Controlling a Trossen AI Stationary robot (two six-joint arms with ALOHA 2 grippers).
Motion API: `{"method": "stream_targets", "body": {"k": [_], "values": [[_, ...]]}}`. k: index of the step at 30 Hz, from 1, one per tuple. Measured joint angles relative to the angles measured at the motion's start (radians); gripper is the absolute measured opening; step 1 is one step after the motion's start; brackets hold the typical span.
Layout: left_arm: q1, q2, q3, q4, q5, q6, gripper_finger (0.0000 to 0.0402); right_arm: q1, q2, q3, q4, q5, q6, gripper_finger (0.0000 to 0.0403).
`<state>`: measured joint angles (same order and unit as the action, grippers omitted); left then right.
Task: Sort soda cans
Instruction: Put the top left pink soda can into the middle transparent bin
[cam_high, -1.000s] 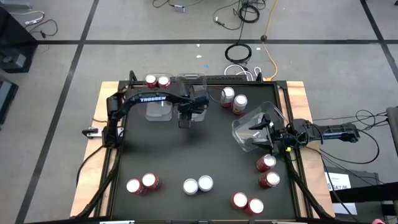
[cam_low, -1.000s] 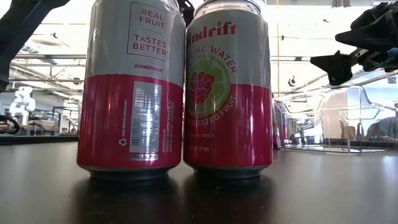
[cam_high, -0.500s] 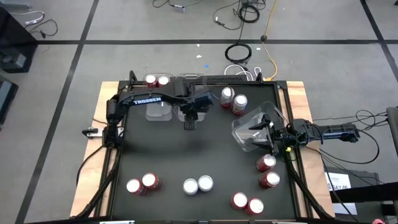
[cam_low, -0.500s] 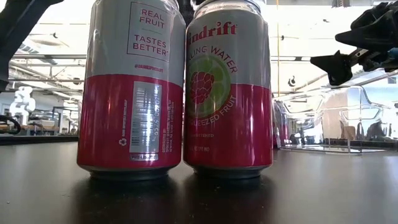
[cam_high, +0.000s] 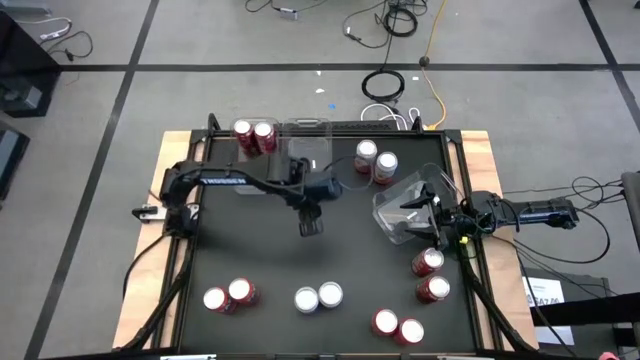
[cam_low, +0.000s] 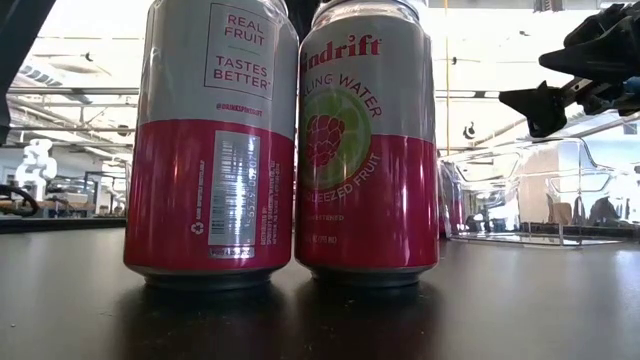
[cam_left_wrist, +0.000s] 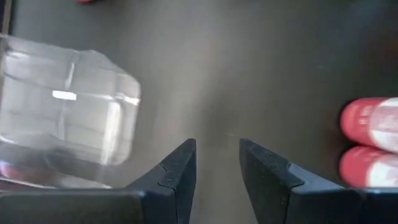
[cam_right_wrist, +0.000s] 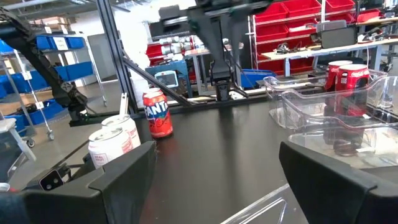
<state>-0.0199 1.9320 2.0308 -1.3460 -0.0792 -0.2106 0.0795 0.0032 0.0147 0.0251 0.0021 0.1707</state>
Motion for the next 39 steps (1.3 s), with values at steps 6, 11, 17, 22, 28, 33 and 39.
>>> {"method": "stream_targets", "body": {"k": [6, 11, 17, 22, 28, 33, 39], "values": [[-0.060, 0.000, 0.000, 0.026, 0.000, -0.041, 0.0132, 0.000, 0.000, 0.000, 0.000, 0.000, 0.000, 0.0334], [-0.068, 0.000, -0.001, 0.141, 0.000, -0.010, 0.0132, 0.000, 0.000, 0.000, 0.000, 0.000, 0.000, 0.0334], [-0.061, 0.000, -0.001, 0.237, 0.000, -0.056, 0.0132, 0.000, 0.000, 0.000, 0.000, 0.000, 0.000, 0.0334], [-0.041, 0.000, -0.001, 0.253, -0.001, -0.042, 0.0156, 0.000, 0.000, 0.000, 0.000, 0.000, 0.000, 0.0334], [-0.013, 0.000, -0.001, 0.341, -0.006, -0.019, 0.0261, 0.000, 0.000, 0.000, 0.000, 0.000, 0.000, 0.0334], [-0.007, 0.000, -0.001, 0.455, -0.022, -0.018, 0.0353, 0.000, 0.000, 0.000, 0.000, 0.000, 0.000, 0.0334], [-0.008, 0.001, -0.002, 0.529, -0.023, -0.018, 0.0384, 0.000, 0.000, 0.000, 0.000, 0.000, 0.000, 0.0334]]}}
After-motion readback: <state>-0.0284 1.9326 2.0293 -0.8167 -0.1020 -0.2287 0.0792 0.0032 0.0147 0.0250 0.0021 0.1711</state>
